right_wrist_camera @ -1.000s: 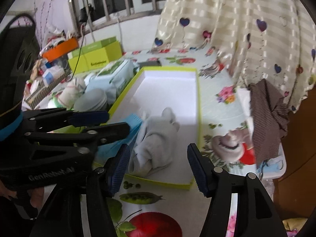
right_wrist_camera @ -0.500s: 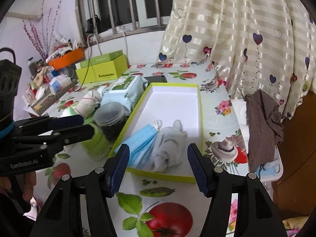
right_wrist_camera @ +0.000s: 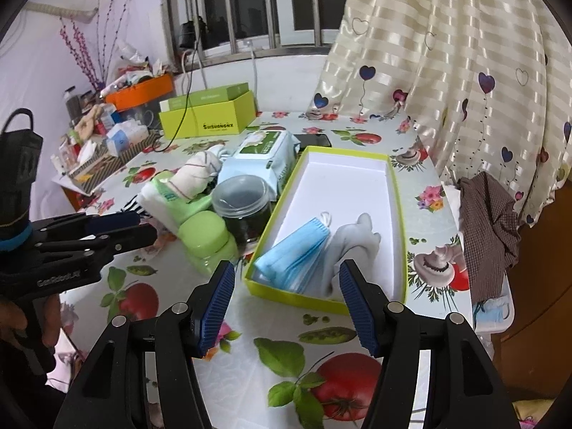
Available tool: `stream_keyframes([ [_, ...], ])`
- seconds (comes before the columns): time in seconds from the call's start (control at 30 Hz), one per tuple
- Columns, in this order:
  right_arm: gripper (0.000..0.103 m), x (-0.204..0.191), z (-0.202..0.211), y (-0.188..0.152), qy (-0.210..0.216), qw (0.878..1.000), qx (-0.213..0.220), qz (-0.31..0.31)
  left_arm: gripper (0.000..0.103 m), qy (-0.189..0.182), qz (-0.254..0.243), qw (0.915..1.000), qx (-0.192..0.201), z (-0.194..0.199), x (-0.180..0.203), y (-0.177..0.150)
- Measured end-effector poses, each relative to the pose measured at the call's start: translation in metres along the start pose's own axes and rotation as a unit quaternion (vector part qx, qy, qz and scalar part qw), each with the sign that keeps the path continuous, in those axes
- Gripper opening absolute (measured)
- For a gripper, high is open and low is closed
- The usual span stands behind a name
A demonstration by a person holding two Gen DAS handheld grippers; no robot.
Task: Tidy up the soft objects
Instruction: 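Withdraw both tools from the tray toward the remaining items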
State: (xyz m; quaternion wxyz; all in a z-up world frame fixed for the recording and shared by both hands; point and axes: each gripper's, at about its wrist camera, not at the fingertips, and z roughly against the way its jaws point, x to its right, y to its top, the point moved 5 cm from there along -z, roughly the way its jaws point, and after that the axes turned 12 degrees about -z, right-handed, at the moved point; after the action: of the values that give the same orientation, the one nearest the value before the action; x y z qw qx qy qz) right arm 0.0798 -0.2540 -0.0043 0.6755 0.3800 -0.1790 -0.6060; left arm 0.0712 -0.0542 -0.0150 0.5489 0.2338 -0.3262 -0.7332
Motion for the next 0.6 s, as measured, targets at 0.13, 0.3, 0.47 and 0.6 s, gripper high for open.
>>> stream_keyframes([
  [0.13,0.061,-0.005,-0.001,-0.002,-0.005,1.0,-0.005,0.005,0.046,0.013,0.005,0.9998,-0.01,-0.012,-0.012,-0.009],
  [0.3,0.061,-0.008,-0.012,-0.002,-0.007,1.0,-0.018,0.01,0.046,0.031,0.016,0.9988,-0.036,-0.035,-0.024,-0.017],
  [0.47,0.061,-0.009,-0.028,0.0,0.0,1.0,-0.026,0.01,0.046,0.032,0.016,0.9976,-0.06,-0.062,-0.028,-0.02],
  [0.6,0.061,-0.009,-0.036,-0.002,0.005,0.999,-0.035,0.012,0.046,0.025,0.017,0.9974,-0.066,-0.071,-0.026,-0.021],
])
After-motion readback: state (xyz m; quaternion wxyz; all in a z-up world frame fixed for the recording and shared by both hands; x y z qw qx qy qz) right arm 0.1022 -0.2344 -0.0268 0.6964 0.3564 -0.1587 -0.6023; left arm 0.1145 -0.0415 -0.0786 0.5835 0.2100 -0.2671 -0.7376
